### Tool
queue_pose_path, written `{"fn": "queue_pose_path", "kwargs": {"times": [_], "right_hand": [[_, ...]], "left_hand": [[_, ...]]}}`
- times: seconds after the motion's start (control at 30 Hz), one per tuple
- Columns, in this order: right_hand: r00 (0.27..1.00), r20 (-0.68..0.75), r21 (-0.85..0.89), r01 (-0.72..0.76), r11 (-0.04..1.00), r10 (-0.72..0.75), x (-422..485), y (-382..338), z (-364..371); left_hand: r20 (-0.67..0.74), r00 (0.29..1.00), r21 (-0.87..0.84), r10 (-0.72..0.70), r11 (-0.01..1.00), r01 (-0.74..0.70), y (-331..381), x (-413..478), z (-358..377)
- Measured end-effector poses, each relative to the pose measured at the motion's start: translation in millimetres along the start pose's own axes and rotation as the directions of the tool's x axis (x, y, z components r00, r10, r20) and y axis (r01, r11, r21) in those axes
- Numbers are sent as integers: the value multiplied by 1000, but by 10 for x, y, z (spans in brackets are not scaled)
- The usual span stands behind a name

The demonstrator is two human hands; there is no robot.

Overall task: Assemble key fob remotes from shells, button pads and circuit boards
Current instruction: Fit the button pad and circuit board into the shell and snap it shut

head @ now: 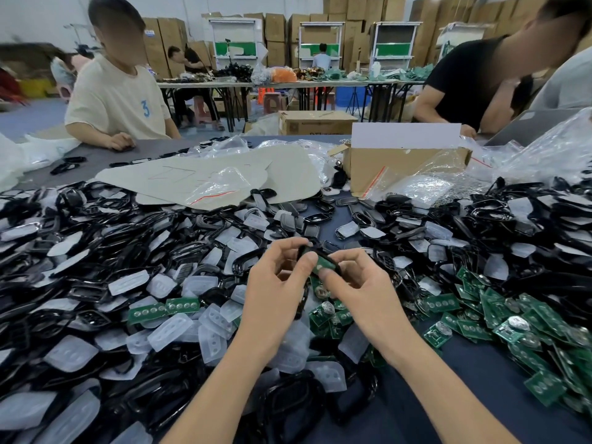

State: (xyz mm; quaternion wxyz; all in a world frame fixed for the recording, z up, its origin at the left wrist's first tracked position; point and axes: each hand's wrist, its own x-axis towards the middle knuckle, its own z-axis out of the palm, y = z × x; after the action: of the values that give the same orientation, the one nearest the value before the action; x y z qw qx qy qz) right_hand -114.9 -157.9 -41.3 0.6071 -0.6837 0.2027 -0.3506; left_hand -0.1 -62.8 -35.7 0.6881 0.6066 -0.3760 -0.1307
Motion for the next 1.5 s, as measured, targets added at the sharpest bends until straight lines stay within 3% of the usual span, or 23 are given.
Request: {"fn": "queue_pose_path", "kwargs": {"times": [0.23, 0.5, 0.67, 0.77, 1.0, 1.13, 1.33, 1.5], "right_hand": [[995, 97, -41, 34, 999, -30, -34, -136, 316], [988, 145, 97, -68, 993, 53, 161, -451, 1498], [950, 250, 342, -268, 901, 188, 253, -734, 2352], [938, 285, 387, -299, 872, 196, 264, -811, 2668], [926, 282, 471, -361, 805, 250, 218, -839, 3036], [936, 261, 504, -342, 793, 238, 251, -827, 3097], [945, 244, 474, -313, 823, 219, 371, -842, 3180], [975, 215, 305, -120, 945, 54, 509, -868, 3259]], "left_hand": [[29, 998, 86, 55, 995, -58, 211, -56, -299], [17, 997, 324, 75, 943, -76, 603, 131, -1567], [-120, 991, 578, 51, 816, 28, 703, 86, -2664], [-264, 964, 638, 23, 754, 157, 693, 72, -3256], [-569, 812, 674, -128, 493, 550, 463, 164, -4387], [-603, 787, 698, -133, 391, 600, 344, 199, -4630], [-575, 806, 758, -142, 281, 589, 274, 322, -4867], [-561, 812, 786, -159, 204, 583, 296, 401, -5008]]}}
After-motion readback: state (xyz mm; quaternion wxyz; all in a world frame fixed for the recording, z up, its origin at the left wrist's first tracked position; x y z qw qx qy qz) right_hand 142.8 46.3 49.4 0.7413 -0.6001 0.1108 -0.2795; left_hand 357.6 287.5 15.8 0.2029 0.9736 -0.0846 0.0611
